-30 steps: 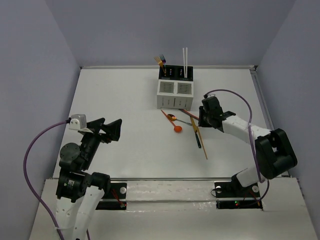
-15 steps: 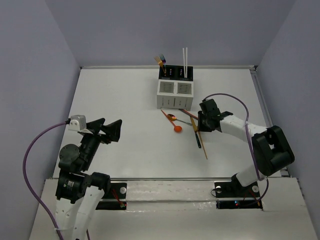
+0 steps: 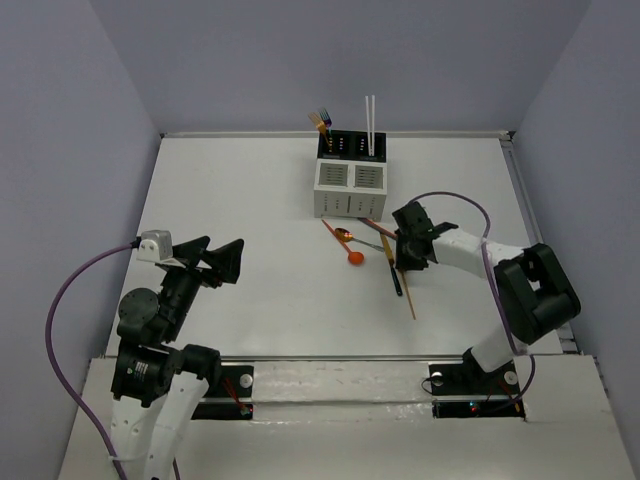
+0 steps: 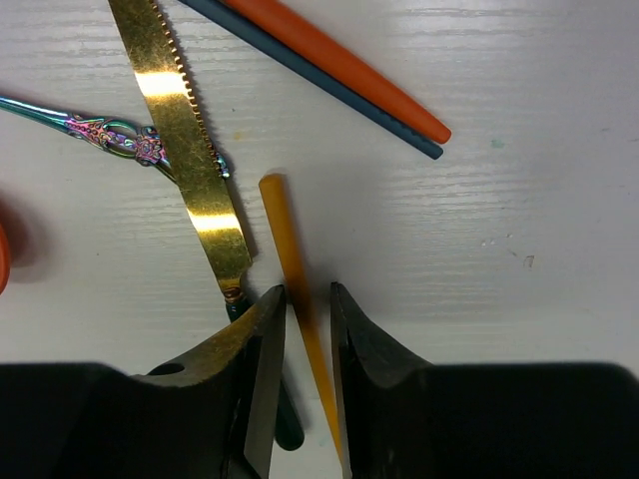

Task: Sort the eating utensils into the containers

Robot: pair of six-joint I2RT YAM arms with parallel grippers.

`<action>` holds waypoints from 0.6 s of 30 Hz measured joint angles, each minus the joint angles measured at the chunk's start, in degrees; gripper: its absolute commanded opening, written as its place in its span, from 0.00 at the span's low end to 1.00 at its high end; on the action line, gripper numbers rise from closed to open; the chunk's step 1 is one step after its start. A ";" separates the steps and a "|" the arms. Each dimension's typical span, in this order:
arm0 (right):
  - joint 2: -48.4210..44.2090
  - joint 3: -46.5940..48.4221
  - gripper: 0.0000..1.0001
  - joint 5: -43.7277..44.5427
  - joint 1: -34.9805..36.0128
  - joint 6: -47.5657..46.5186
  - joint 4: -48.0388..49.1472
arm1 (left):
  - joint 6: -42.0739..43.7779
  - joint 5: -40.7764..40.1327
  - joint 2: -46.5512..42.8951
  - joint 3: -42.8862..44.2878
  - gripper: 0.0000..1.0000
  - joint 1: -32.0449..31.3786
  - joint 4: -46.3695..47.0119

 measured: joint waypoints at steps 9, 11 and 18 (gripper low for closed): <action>4.96 5.88 0.16 4.52 1.92 1.20 -4.39 | 0.00 0.00 0.00 0.00 0.99 0.00 0.00; 5.99 7.17 0.09 5.14 1.95 1.29 -4.94 | 0.00 0.00 0.00 0.00 0.99 0.00 -0.02; 6.56 8.24 0.07 6.78 1.97 1.18 -6.16 | 0.00 0.00 0.00 0.00 0.99 0.00 0.00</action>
